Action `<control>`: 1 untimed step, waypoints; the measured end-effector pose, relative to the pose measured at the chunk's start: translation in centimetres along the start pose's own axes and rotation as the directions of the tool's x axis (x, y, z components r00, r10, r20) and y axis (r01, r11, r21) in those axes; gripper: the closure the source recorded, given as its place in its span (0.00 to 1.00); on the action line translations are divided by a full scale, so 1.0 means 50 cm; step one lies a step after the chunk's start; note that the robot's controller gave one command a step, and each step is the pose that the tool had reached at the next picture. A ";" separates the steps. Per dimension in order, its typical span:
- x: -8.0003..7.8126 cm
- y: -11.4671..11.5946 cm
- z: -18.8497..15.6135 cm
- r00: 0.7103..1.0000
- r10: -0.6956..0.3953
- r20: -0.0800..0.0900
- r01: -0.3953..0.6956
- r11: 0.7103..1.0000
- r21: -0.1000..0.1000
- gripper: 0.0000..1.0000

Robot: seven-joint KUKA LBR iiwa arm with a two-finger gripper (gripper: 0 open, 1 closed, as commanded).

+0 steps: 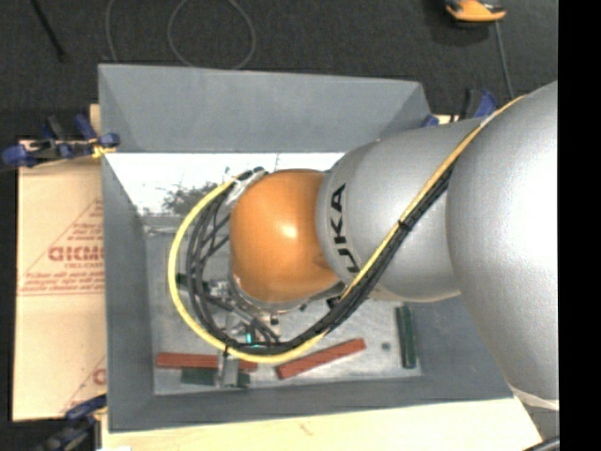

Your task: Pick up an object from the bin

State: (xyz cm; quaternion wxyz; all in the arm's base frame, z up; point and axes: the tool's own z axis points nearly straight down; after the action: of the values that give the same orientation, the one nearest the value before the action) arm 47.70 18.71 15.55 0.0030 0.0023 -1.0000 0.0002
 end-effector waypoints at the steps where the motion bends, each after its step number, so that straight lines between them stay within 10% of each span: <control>1: -0.006 -0.079 0.171 1.000 -0.015 0.019 0.015 1.000 -0.004 0.00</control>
Offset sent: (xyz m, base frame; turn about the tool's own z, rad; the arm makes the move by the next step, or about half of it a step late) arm -0.0020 -0.0378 -0.0855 -0.0218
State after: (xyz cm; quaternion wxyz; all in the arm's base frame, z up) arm 47.95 14.76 7.01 -0.0067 0.0100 -0.9999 -0.0017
